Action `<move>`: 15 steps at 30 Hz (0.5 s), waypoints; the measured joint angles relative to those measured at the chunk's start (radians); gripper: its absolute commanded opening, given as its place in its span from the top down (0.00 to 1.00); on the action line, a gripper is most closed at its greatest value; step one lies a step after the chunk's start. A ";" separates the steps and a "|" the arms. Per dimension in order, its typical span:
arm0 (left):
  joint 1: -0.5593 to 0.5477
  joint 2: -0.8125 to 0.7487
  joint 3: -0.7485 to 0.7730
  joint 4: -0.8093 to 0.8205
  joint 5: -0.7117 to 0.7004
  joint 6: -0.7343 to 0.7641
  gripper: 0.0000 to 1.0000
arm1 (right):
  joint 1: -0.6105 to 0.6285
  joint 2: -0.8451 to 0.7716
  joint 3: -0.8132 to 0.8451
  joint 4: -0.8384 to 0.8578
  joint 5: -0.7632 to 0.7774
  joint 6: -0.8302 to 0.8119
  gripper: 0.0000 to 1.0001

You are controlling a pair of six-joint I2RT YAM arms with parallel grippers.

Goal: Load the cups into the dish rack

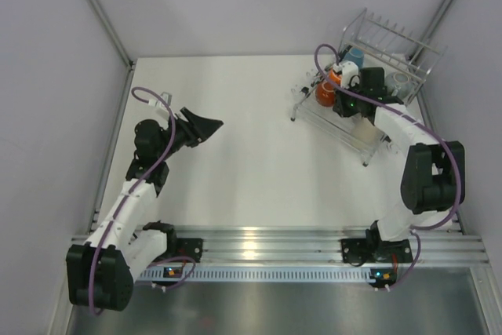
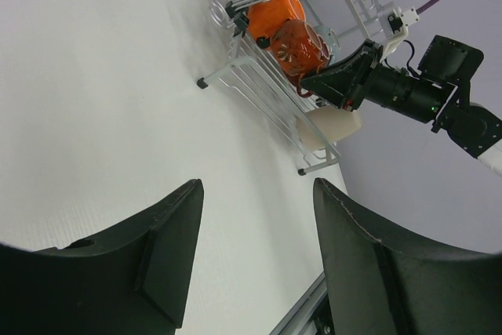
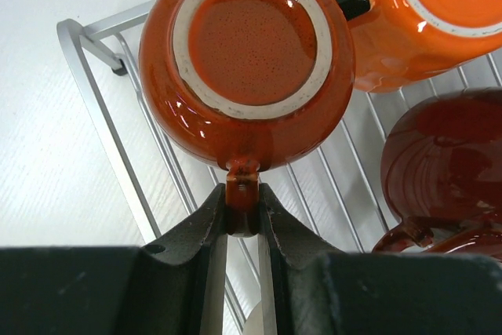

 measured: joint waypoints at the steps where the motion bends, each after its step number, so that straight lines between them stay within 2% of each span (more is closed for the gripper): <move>1: 0.000 0.000 0.000 0.000 0.000 0.001 0.36 | 0.000 0.005 0.000 -0.002 0.000 -0.003 1.00; 15: 0.000 0.000 0.012 -0.005 0.001 0.011 0.36 | 0.005 0.072 0.045 -0.065 0.009 -0.031 1.00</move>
